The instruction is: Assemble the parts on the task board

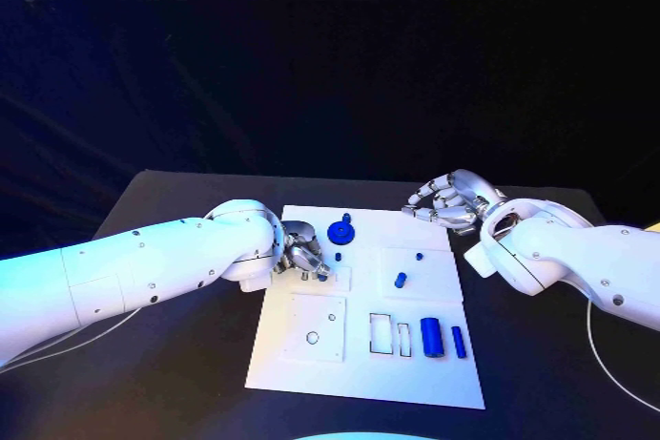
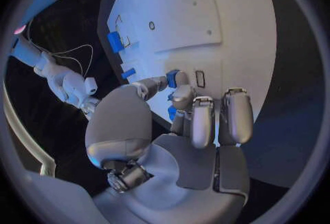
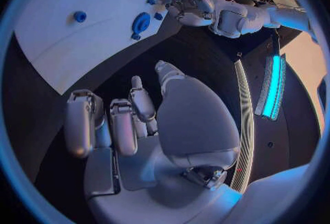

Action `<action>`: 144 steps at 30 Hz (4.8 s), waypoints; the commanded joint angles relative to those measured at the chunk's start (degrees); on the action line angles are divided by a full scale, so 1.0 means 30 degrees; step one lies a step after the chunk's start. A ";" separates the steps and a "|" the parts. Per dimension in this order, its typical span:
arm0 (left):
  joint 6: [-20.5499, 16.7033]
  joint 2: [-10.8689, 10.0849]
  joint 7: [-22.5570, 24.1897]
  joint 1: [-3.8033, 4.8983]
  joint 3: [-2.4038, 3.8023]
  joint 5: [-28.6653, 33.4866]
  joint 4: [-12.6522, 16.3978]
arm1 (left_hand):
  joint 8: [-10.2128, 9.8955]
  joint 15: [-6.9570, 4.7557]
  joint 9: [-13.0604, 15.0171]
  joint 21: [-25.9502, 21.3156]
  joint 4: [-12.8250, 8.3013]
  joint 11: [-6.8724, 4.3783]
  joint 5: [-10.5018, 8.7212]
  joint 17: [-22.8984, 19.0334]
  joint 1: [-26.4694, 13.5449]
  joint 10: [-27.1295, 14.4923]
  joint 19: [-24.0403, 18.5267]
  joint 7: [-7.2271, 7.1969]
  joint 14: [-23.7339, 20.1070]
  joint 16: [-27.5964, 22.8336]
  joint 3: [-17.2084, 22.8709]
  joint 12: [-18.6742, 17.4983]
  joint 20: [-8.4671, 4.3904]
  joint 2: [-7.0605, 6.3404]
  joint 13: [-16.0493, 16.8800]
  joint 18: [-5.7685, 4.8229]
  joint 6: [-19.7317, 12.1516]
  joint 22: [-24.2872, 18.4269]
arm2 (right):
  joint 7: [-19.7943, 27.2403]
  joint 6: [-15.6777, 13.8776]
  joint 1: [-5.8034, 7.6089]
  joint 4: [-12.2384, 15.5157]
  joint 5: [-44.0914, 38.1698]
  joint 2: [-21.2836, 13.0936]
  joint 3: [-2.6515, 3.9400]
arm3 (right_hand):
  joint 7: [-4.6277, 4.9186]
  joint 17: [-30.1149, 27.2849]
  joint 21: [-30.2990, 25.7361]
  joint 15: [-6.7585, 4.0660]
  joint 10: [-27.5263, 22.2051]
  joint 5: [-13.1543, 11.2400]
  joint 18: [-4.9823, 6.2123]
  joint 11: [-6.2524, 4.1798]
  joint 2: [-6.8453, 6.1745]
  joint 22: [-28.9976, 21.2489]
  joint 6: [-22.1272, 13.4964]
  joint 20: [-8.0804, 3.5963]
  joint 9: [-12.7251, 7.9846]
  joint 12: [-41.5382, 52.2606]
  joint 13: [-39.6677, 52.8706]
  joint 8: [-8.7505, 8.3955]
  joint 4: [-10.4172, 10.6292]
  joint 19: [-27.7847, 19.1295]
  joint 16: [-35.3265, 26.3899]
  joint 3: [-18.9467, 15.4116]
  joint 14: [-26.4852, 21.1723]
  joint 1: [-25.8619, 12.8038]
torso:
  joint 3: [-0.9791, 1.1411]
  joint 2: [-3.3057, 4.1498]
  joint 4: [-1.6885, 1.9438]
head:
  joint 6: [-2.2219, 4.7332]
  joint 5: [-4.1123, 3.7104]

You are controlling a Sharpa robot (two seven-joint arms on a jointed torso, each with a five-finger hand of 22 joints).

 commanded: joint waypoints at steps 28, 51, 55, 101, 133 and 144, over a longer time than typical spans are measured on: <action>0.0219 -0.0143 -0.0131 -0.0049 0.0031 0.0017 -0.0076 | -0.0411 -0.0135 -0.0025 -0.0008 0.2197 0.0036 -0.2203 0.4089 0.0487 0.0355 0.0282 0.0069 0.1740 0.0296 -0.4557 0.0455 -0.0025 -0.0282 0.0726 -0.0157 0.0342 0.0227 | 0.0177 0.0468 -0.0014 0.0025 -0.0018 -0.0138 -0.0001 | -0.0036 0.3467 -0.0351 -0.0083 -0.0193 -0.0142 0.0295 -0.0070 0.0054 0.3132 -0.0152 -0.0047 -0.0018 -0.0218 -0.0119 0.0150 0.0038 -0.0215 -0.0211 0.0024 0.1564 -0.0422 | -0.0016 0.0002 -0.0020 | -0.0009 -0.0097; 0.0646 -0.0302 0.0008 0.1653 0.1369 0.2596 -0.2201 | -0.1558 0.0883 -0.0316 -0.1710 0.2186 0.1222 -0.2161 0.1522 0.1422 -0.4213 -0.2299 0.1366 0.0610 -0.1576 -0.6337 -0.2842 0.0799 -0.0002 -0.3726 0.0556 -0.2536 -0.3148 | 0.0164 0.0474 -0.0014 -0.0125 -0.0019 -0.0136 -0.0001 | -0.0039 0.3389 -0.0410 -0.0080 -0.0197 -0.0239 0.0303 -0.0071 -0.0093 0.3122 -0.0227 -0.0042 -0.0039 -0.0216 -0.0125 0.0208 -0.0021 -0.0230 -0.0263 -0.0093 0.1542 -0.0615 | 0.0006 -0.0010 -0.0014 | 0.0441 -0.0166; 0.0704 0.0173 0.0108 0.1790 0.1381 0.1846 -0.3295 | -0.1736 0.0986 -0.0449 -0.1866 0.2181 0.1335 -0.2135 0.1311 0.1669 -0.4597 -0.2466 0.1493 0.0498 -0.1736 -0.6464 -0.3068 0.0900 -0.0029 -0.4100 0.0604 -0.2775 -0.3379 | 0.0152 0.0479 -0.0014 -0.0132 -0.0019 -0.0133 -0.0001 | -0.0039 0.3389 -0.0410 -0.0080 -0.0197 -0.0239 0.0303 -0.0071 -0.0093 0.3122 -0.0227 -0.0042 -0.0039 -0.0216 -0.0125 0.0208 -0.0021 -0.0230 -0.0263 -0.0093 0.1542 -0.0615 | -0.0025 0.0010 0.0021 | 0.0480 -0.0174; 0.3311 0.3282 0.0313 0.1718 0.0571 0.1718 -0.7969 | -0.1596 0.0953 -0.0645 -0.1421 0.2184 0.1244 -0.2118 0.2311 0.1936 -0.4010 -0.1676 0.1368 0.0977 -0.0934 -0.6573 -0.2357 0.0960 0.0646 -0.3513 0.0409 -0.2197 -0.2374 | 0.0213 0.0520 -0.0016 -0.0224 -0.0092 0.0084 -0.0003 | -0.0046 0.3399 -0.0386 -0.0086 -0.0181 -0.0206 0.0296 -0.0077 -0.0067 0.3137 -0.0230 -0.0044 -0.0042 -0.0201 -0.0114 0.0247 -0.0018 -0.0211 -0.0260 -0.0070 0.1545 -0.0591 | -0.0006 -0.0024 0.0008 | 0.0156 -0.0007; 0.3459 0.3587 0.0425 0.1608 0.0483 0.1891 -0.8340 | -0.1724 0.0836 -0.0970 -0.1195 0.2139 0.1111 -0.2001 0.2622 0.2988 -0.3740 -0.1343 0.1233 0.1111 -0.0666 -0.6184 -0.2147 0.0868 0.1342 -0.3452 0.0316 -0.1880 -0.1898 | 0.0234 0.0439 -0.0018 -0.0176 -0.0100 0.0065 -0.0005 | -0.0052 0.3416 -0.0391 -0.0093 -0.0129 -0.0152 0.0295 -0.0084 0.0008 0.3144 -0.0237 -0.0049 -0.0048 -0.0152 -0.0067 0.0303 -0.0013 -0.0202 -0.0254 -0.0014 0.1551 -0.0568 | 0.0010 -0.0007 -0.0014 | 0.0041 -0.0102; 0.3294 0.3598 0.0520 0.1586 0.0456 0.2067 -0.8372 | -0.1670 0.0691 -0.1092 -0.1043 0.2038 0.0947 -0.2054 0.2669 0.3982 -0.3428 -0.1121 0.1054 0.1154 -0.0607 -0.5668 -0.1979 0.0791 0.1659 -0.3336 0.0259 -0.1578 -0.1591 | 0.0230 0.0455 -0.0018 -0.0198 -0.0101 0.0077 -0.0005 | -0.0052 0.3416 -0.0391 -0.0093 -0.0129 -0.0152 0.0295 -0.0084 0.0008 0.3144 -0.0237 -0.0049 -0.0048 -0.0152 -0.0067 0.0303 -0.0013 -0.0202 -0.0254 -0.0014 0.1551 -0.0568 | 0.0007 -0.0017 0.0011 | 0.0001 -0.0076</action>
